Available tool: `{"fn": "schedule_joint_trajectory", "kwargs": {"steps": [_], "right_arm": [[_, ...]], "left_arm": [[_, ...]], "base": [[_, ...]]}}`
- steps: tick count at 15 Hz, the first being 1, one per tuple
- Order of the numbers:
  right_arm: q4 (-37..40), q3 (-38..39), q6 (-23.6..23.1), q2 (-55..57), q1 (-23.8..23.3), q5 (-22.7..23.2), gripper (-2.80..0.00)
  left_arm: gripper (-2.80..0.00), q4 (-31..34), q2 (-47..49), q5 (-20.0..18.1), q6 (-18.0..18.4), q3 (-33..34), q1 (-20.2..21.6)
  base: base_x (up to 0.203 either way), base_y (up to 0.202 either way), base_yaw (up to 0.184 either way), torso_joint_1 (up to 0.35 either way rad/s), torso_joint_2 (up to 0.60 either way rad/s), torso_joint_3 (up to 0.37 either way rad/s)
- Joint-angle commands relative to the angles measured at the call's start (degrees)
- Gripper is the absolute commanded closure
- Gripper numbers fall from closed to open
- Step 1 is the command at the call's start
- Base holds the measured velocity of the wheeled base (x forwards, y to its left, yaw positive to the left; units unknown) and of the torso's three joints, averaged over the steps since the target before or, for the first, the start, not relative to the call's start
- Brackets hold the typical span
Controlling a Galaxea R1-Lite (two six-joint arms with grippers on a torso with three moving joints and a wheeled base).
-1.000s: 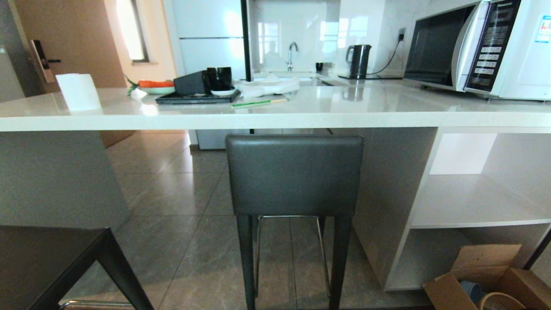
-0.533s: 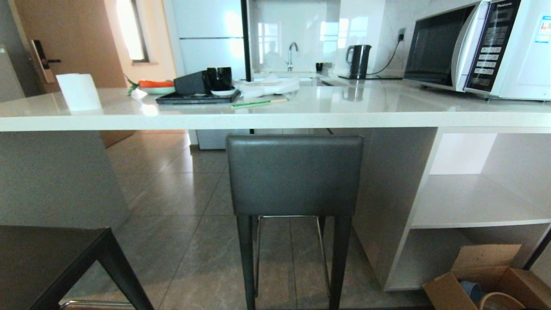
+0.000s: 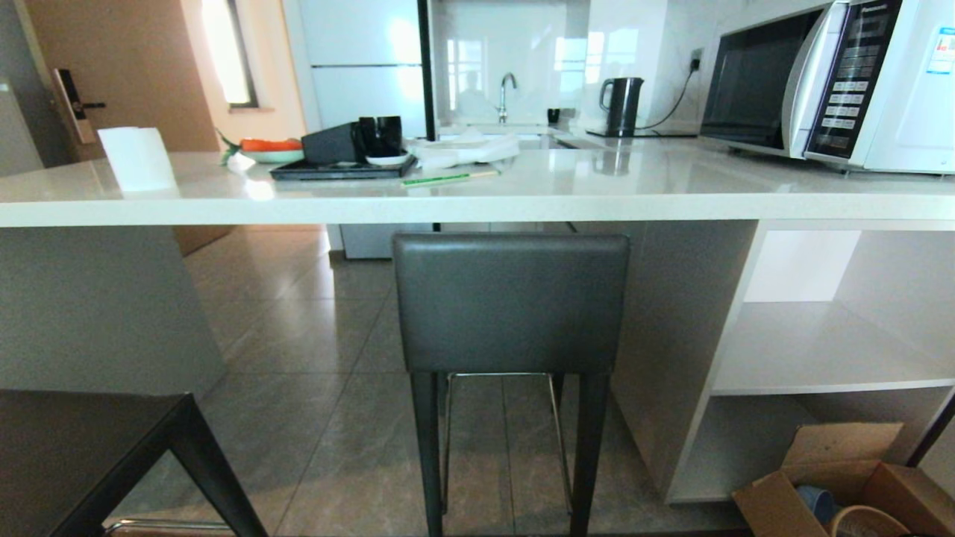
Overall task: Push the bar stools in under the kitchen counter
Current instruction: Push the gray chair back under the dining table
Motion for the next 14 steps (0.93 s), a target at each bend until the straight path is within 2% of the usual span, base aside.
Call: {"fn": "schedule_joint_trajectory", "kwargs": {"steps": [1,5,14], "right_arm": [[0.0,0.5,0.0,0.1,0.0,0.0,0.0],[-0.1,0.5,0.1,0.1,0.0,0.0,0.0],[-0.1,0.5,1.3,0.1,0.0,-0.4,0.0]], "left_arm": [[0.0,0.0,0.0,0.1,-0.2,0.5,0.0],[0.0,0.0,0.0,0.1,-0.8,0.5,0.0],[0.0,0.0,0.0,0.2,-0.9,0.5,0.0]], "base": [[0.0,0.0,0.0,0.0,0.0,0.0],[-0.034,0.0,0.001,0.004,0.0,0.0],[-0.197,0.0,-0.001,0.001,0.0,0.001]]}}
